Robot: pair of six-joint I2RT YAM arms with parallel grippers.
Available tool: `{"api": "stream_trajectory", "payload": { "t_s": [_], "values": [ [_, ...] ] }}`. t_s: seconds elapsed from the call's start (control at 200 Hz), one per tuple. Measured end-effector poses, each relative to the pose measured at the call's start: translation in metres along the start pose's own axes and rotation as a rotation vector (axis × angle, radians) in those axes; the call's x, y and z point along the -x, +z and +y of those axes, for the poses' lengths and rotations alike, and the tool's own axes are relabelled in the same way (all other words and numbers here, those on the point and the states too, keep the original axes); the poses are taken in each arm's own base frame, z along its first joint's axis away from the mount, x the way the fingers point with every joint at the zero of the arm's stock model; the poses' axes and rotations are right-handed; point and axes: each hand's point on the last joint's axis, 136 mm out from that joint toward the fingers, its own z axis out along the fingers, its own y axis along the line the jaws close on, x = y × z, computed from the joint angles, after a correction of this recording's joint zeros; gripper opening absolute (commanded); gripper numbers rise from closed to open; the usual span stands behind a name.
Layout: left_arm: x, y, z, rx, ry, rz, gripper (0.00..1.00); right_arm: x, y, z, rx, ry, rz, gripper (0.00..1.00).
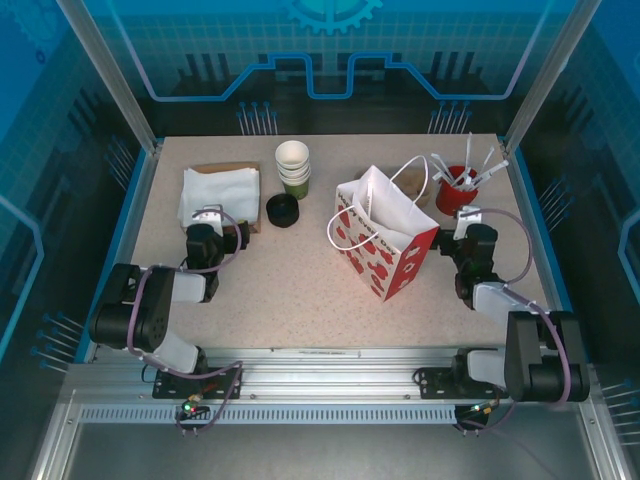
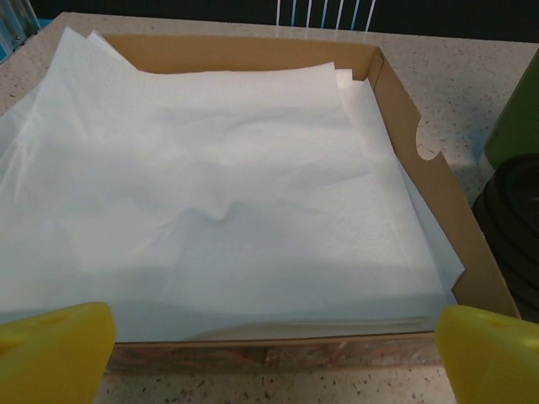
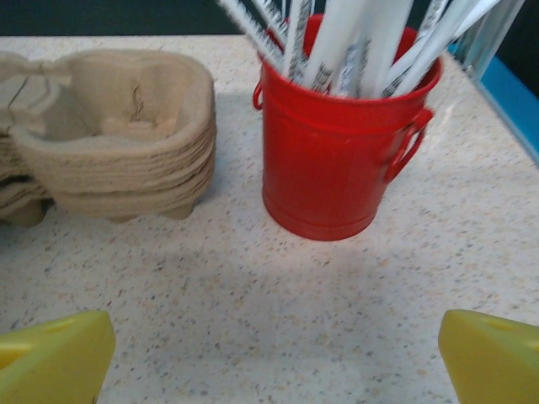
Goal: Pack the takeout coffee
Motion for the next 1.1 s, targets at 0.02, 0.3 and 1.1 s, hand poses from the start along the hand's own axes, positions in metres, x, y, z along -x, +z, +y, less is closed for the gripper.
{"api": "stream_trajectory", "payload": {
  "t_s": [0.02, 0.3, 1.1],
  "values": [
    [0.000, 0.000, 0.000, -0.001, -0.001, -0.002, 0.99, -0.001, 0.000, 0.001, 0.003, 0.000, 0.001, 1.00],
    [0.001, 0.000, -0.003, -0.020, -0.001, -0.004, 0.99, 0.005, 0.005, 0.010, 0.050, 0.006, -0.049, 1.00],
    [0.001, 0.000, -0.004, -0.026, 0.000, -0.003, 0.99, -0.019, 0.031, 0.034, 0.059, -0.058, 0.018, 1.00]
  ]
}}
